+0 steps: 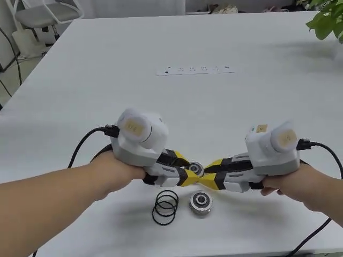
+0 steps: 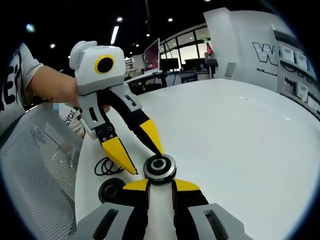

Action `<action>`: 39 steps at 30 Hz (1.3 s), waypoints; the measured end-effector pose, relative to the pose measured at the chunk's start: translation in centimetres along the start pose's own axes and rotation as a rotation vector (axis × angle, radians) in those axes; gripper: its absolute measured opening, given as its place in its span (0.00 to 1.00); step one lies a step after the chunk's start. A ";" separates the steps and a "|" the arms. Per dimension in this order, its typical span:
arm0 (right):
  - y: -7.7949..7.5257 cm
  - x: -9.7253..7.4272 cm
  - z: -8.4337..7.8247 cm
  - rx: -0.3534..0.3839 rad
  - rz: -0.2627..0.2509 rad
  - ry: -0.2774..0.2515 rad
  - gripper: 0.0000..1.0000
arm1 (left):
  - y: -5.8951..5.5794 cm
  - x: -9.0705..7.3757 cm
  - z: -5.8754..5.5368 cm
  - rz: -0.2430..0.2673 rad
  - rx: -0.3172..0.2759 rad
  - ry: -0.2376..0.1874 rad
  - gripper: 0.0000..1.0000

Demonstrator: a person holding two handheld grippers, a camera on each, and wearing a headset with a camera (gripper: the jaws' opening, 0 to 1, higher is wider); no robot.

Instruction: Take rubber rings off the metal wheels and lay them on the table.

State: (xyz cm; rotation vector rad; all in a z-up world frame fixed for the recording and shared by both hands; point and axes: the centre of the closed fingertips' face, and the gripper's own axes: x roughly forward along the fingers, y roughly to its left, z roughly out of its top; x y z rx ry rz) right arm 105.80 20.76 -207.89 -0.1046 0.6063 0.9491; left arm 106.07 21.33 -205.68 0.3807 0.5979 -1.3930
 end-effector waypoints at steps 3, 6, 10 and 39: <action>0.0 0.0 0.0 0.000 0.000 -0.001 0.15 | 0.2 0.2 -0.2 0.005 0.003 0.008 0.17; 0.0 0.0 0.0 -0.001 0.000 -0.001 0.14 | 0.3 0.2 -0.2 0.009 0.010 0.009 0.16; 0.0 0.0 0.0 -0.003 0.000 -0.001 0.14 | 0.4 0.4 -0.2 0.019 0.036 0.014 0.13; -0.5 -0.4 -0.3 0.028 -0.039 0.007 0.00 | 0.8 0.4 -0.1 0.086 0.105 0.001 0.07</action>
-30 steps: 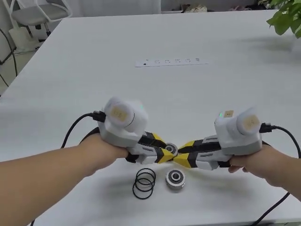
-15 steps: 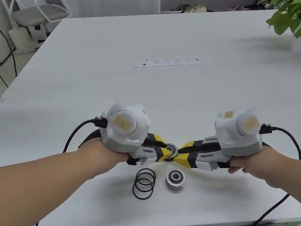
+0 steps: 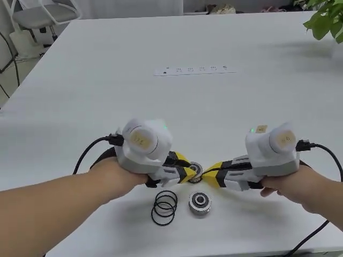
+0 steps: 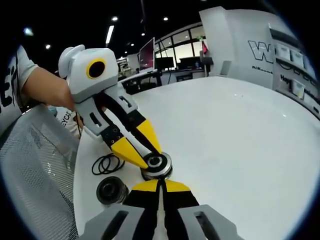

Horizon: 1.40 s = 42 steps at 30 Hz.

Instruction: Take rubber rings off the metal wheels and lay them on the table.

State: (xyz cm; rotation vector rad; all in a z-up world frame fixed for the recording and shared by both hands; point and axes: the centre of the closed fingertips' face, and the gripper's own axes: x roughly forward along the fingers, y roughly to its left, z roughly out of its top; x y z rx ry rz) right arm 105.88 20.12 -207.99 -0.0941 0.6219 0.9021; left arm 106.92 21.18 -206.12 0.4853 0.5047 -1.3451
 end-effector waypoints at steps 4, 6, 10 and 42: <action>-0.2 0.0 0.0 0.033 -0.009 -0.003 0.00 | 0.0 0.0 0.0 0.006 0.003 0.000 0.07; -0.2 0.0 0.0 0.034 -0.012 -0.001 0.00 | 0.0 0.0 0.0 0.008 0.006 0.000 0.07; -0.3 0.0 0.0 0.044 -0.020 -0.003 0.00 | 0.0 0.0 0.0 0.012 0.007 0.003 0.07; -0.4 -0.6 1.7 0.145 -0.033 -0.076 0.00 | 0.0 0.0 -0.1 0.036 0.009 0.012 0.07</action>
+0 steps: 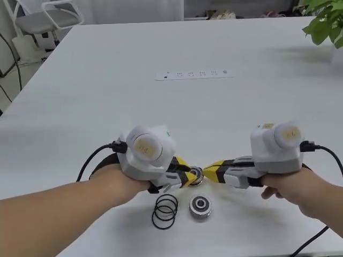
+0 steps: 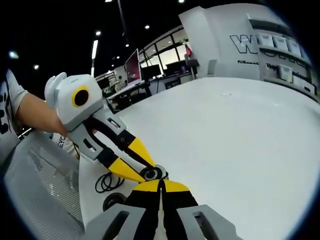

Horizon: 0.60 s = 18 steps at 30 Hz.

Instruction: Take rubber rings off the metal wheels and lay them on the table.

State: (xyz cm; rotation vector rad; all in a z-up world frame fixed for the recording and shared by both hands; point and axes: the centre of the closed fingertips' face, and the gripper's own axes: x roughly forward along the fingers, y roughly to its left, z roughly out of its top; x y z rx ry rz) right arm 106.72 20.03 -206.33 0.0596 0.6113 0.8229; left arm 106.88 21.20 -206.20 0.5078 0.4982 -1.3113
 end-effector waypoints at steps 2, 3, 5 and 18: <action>0.1 0.0 0.0 0.008 0.003 -0.003 0.00 | 0.0 0.0 0.0 0.002 0.000 0.000 0.07; 0.1 0.0 0.1 0.006 0.004 -0.003 0.00 | 0.0 0.0 0.0 0.002 0.001 0.000 0.07; 0.4 0.0 0.1 0.004 0.006 -0.002 0.00 | 0.0 0.0 0.0 0.002 0.002 0.000 0.07; 2.6 0.6 1.7 -0.048 0.091 -0.065 0.00 | -0.1 0.0 0.1 0.000 0.013 0.000 0.07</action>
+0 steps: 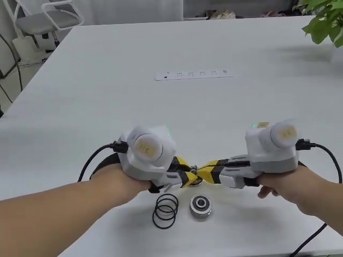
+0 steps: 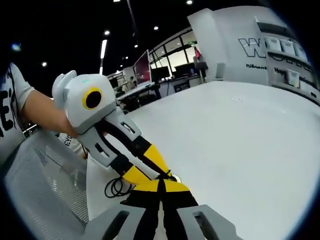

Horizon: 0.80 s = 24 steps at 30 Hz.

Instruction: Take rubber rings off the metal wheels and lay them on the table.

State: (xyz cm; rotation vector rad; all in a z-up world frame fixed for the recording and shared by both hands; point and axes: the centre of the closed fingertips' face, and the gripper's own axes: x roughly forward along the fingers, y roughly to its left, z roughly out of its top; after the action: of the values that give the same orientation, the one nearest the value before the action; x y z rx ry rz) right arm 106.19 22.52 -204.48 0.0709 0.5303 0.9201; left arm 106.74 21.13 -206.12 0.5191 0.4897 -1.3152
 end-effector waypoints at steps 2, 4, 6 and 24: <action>0.0 -0.2 -0.2 -0.021 -0.011 0.031 0.00 | 0.0 0.0 0.0 -0.001 -0.004 0.000 0.07; -0.1 -0.1 -0.4 -0.024 -0.013 0.032 0.00 | 0.0 0.0 0.0 -0.001 -0.009 0.000 0.07; -0.4 -0.2 -0.7 -0.024 -0.022 0.039 0.00 | 0.0 0.0 0.0 0.001 -0.014 0.001 0.07; -0.9 -1.2 0.2 -0.032 -0.056 0.025 0.00 | -0.5 -1.3 1.0 -0.039 0.009 -0.012 0.17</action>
State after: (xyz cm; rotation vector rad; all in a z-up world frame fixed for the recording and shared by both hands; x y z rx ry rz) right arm 106.36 21.08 -204.06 0.0153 0.5375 0.8755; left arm 106.05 21.42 -204.64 0.5108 0.4865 -1.3579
